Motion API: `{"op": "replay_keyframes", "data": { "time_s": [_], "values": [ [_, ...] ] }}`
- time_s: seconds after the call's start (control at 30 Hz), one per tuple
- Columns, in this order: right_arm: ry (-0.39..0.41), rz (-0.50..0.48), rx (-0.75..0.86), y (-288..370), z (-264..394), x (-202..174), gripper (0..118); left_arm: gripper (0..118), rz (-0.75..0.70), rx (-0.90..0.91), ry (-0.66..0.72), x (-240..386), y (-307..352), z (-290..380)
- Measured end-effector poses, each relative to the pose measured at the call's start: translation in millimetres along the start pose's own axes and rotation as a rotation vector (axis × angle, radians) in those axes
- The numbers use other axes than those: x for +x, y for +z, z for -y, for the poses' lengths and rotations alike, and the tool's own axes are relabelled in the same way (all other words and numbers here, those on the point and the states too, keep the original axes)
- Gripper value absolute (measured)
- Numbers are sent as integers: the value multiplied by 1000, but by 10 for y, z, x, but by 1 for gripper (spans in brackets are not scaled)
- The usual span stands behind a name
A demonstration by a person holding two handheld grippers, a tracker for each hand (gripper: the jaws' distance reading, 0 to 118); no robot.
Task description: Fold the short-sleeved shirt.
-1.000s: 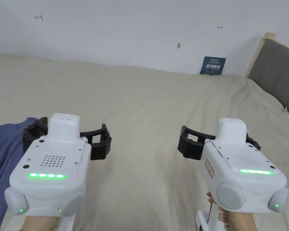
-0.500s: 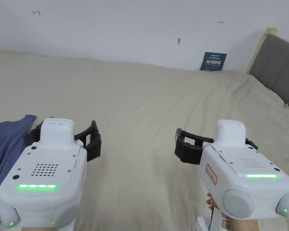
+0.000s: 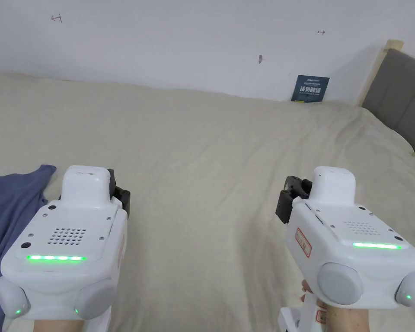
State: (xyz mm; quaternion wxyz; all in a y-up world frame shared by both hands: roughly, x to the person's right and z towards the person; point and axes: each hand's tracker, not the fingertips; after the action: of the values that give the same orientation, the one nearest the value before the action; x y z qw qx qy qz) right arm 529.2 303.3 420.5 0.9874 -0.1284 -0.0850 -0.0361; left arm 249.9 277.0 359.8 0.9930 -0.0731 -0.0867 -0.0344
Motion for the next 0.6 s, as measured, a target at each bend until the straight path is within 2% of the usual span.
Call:
{"op": "replay_keyframes", "data": {
  "time_s": [0.6],
  "values": [
    [-7, 14, 0, 22, 49, 14, 4, 0, -3, 2, -10, -41, 38, -30]
  ]
}}
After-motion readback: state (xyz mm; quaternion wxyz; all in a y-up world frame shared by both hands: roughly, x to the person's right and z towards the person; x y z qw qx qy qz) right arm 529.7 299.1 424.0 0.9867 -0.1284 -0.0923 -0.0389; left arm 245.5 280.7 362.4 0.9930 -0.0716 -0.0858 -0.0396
